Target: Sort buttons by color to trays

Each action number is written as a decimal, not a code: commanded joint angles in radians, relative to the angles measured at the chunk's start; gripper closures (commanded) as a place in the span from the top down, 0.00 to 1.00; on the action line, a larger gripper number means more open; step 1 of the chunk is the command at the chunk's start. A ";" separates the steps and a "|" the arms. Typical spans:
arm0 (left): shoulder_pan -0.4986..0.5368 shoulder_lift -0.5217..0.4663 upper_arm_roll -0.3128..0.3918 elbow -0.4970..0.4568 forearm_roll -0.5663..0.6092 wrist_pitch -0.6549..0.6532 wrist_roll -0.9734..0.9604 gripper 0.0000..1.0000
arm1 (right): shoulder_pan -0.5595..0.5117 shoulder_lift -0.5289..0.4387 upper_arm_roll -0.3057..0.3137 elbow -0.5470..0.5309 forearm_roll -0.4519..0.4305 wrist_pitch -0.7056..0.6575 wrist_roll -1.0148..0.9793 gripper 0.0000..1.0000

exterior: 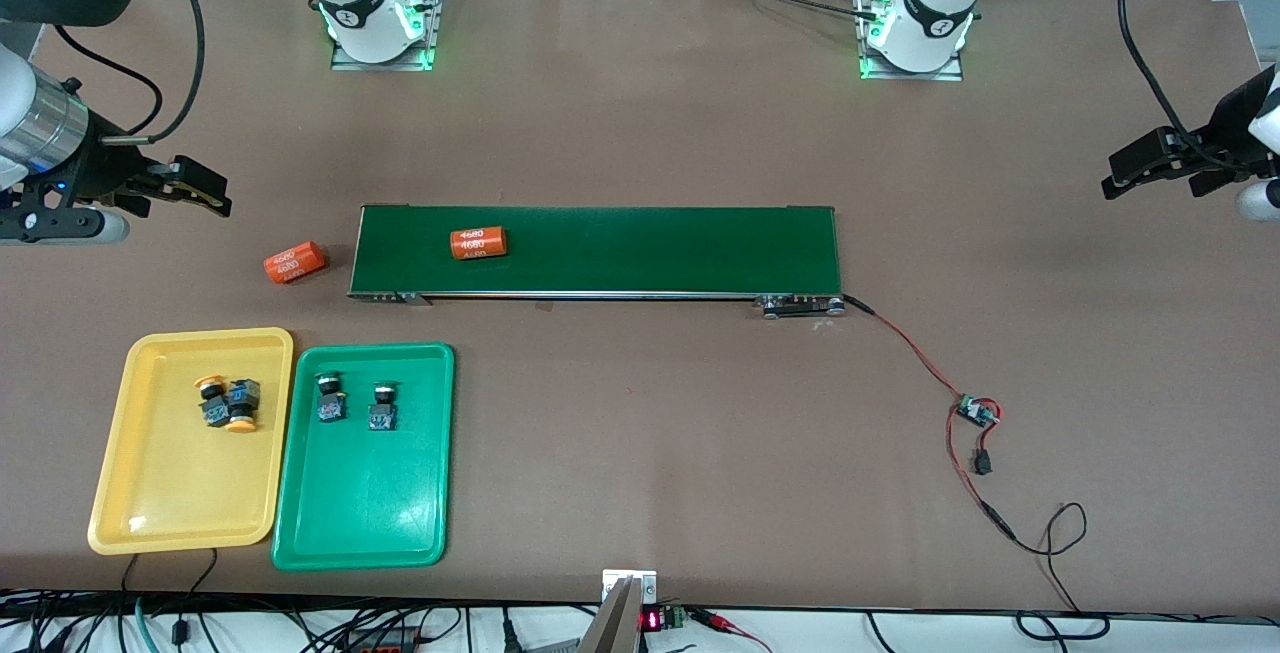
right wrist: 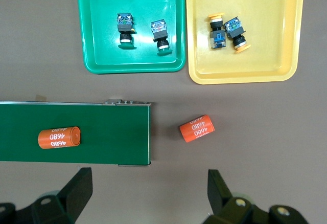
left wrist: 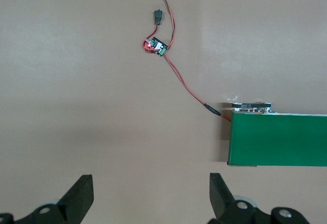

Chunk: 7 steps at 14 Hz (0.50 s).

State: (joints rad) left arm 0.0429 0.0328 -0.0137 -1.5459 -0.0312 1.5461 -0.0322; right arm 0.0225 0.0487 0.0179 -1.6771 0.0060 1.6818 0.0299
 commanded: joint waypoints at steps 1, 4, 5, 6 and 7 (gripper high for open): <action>-0.003 -0.017 -0.003 -0.010 0.027 0.002 0.017 1.00 | -0.009 0.003 0.005 0.007 0.005 0.004 -0.010 1.00; -0.003 -0.017 -0.003 -0.010 0.027 0.002 0.017 1.00 | -0.009 0.003 0.005 0.007 0.005 0.004 -0.008 1.00; -0.003 -0.017 -0.002 -0.010 0.027 0.002 0.017 1.00 | -0.010 0.003 0.005 0.005 0.005 0.003 -0.010 1.00; -0.003 -0.017 -0.003 -0.010 0.027 0.002 0.017 1.00 | -0.018 0.005 0.005 0.005 0.005 0.001 -0.010 1.00; -0.003 -0.017 -0.003 -0.010 0.027 0.002 0.017 1.00 | -0.030 0.005 0.005 0.007 0.005 0.002 -0.013 1.00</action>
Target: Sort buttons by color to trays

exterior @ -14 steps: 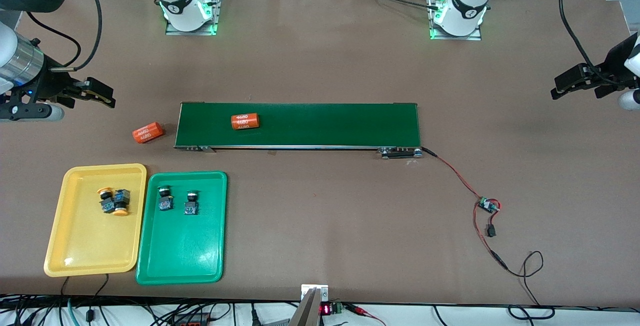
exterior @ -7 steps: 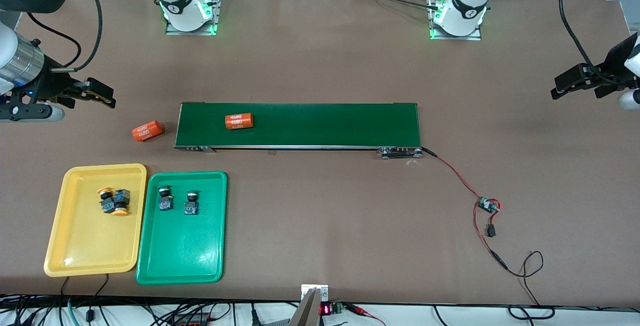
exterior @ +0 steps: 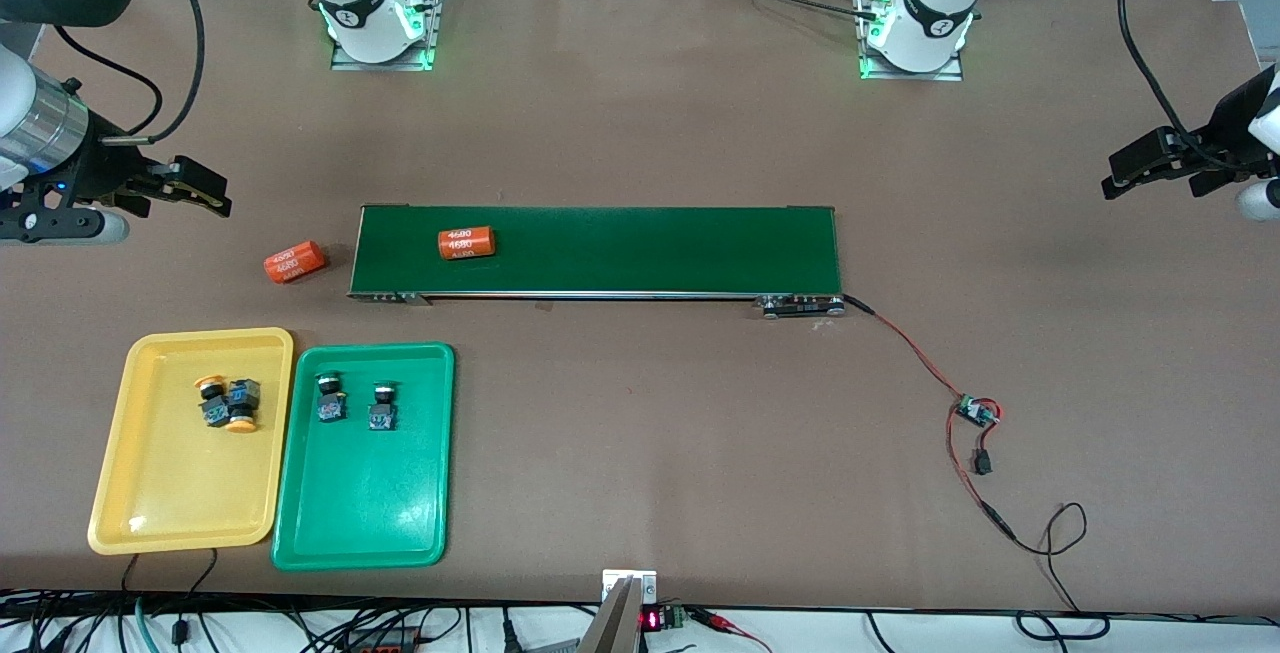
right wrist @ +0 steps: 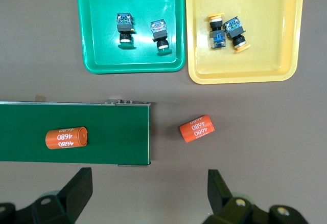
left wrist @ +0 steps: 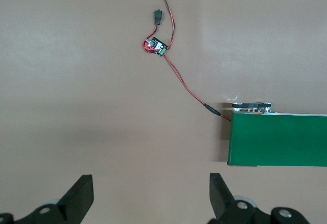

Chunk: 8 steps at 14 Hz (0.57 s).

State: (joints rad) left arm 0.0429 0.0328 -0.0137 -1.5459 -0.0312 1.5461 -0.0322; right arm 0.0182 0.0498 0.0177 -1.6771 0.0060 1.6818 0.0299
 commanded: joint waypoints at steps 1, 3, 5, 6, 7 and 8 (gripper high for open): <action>-0.003 -0.017 -0.002 -0.010 0.027 0.002 0.017 1.00 | -0.026 0.004 0.005 0.005 0.005 0.003 -0.031 1.00; -0.003 -0.017 -0.002 -0.010 0.027 0.002 0.014 1.00 | -0.027 0.013 0.005 0.007 0.005 0.006 -0.042 1.00; -0.003 -0.017 -0.003 -0.010 0.027 0.000 0.006 1.00 | -0.027 0.013 0.005 0.007 0.005 0.006 -0.042 1.00; -0.003 -0.017 -0.003 -0.010 0.027 0.000 0.006 1.00 | -0.027 0.013 0.005 0.007 0.005 0.006 -0.042 1.00; -0.003 -0.019 -0.003 -0.010 0.027 -0.001 0.006 1.00 | -0.029 0.013 0.005 0.007 0.005 0.006 -0.042 1.00; -0.005 -0.019 -0.003 -0.010 0.027 -0.003 0.006 1.00 | -0.029 0.013 0.005 0.007 0.005 0.006 -0.042 1.00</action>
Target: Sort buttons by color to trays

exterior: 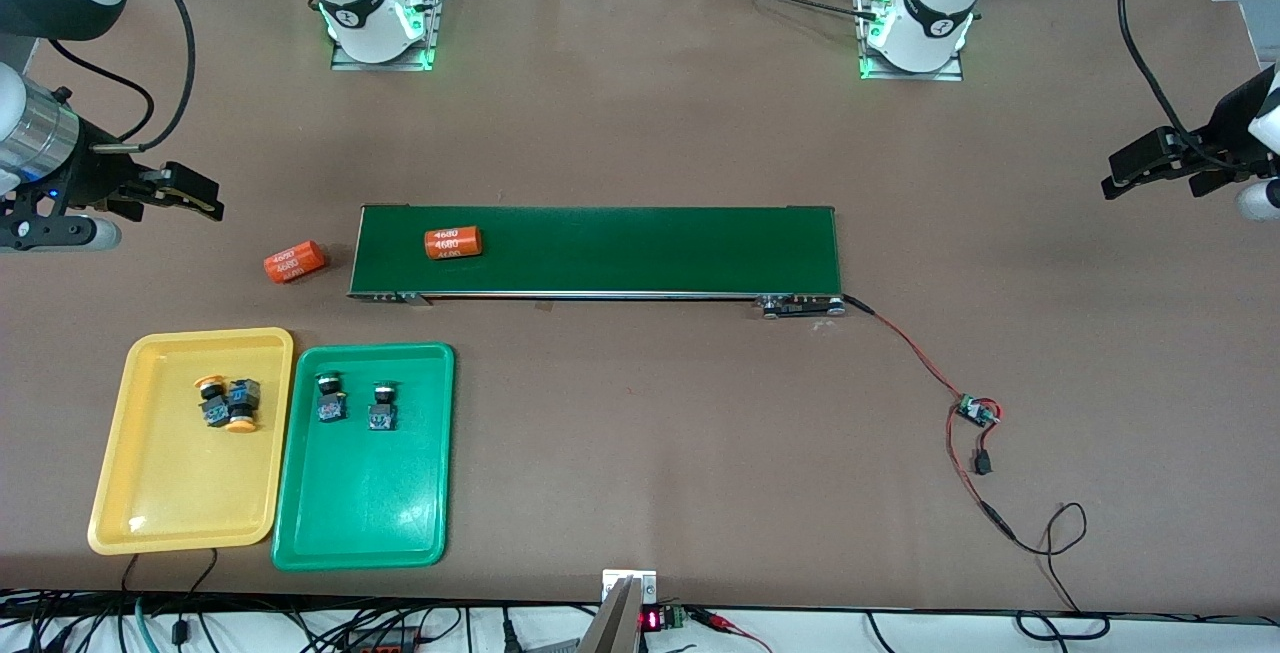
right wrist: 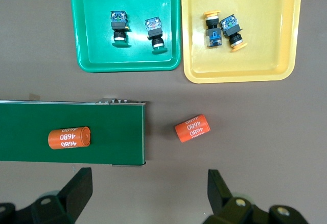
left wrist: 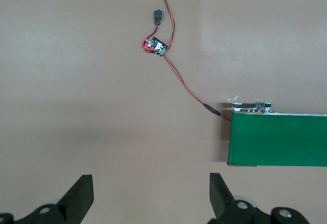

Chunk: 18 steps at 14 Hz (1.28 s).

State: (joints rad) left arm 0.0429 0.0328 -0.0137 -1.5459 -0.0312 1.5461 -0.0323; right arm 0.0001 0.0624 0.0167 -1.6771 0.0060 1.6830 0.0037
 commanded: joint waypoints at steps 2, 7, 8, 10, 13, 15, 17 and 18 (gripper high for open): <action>-0.005 -0.019 -0.005 -0.010 0.022 -0.003 0.006 1.00 | -0.011 0.000 0.006 0.008 0.003 0.004 -0.018 1.00; -0.003 -0.019 -0.008 -0.010 0.022 -0.003 0.006 1.00 | -0.014 0.000 0.006 0.008 -0.007 0.009 -0.018 1.00; -0.003 -0.019 -0.008 -0.010 0.022 -0.001 0.006 1.00 | -0.014 0.000 0.006 0.008 -0.008 0.009 -0.018 1.00; -0.003 -0.019 -0.008 -0.010 0.024 -0.003 0.006 1.00 | -0.012 0.000 0.006 0.010 -0.008 0.009 -0.018 1.00; -0.003 -0.019 -0.008 -0.010 0.024 -0.001 0.006 1.00 | -0.012 0.000 0.008 0.014 -0.008 0.008 -0.018 1.00; -0.003 -0.019 -0.008 -0.010 0.024 -0.001 0.006 1.00 | -0.009 0.002 0.008 0.023 -0.008 0.007 -0.018 1.00; -0.003 -0.019 -0.008 -0.010 0.025 0.000 0.006 1.00 | -0.008 0.000 0.009 0.027 -0.004 0.006 -0.018 1.00; -0.003 -0.019 -0.008 -0.010 0.025 0.000 0.006 1.00 | -0.006 -0.004 0.009 0.033 -0.003 0.003 -0.021 1.00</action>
State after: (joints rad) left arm 0.0425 0.0328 -0.0178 -1.5459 -0.0312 1.5461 -0.0323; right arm -0.0032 0.0621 0.0180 -1.6653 0.0058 1.6923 -0.0028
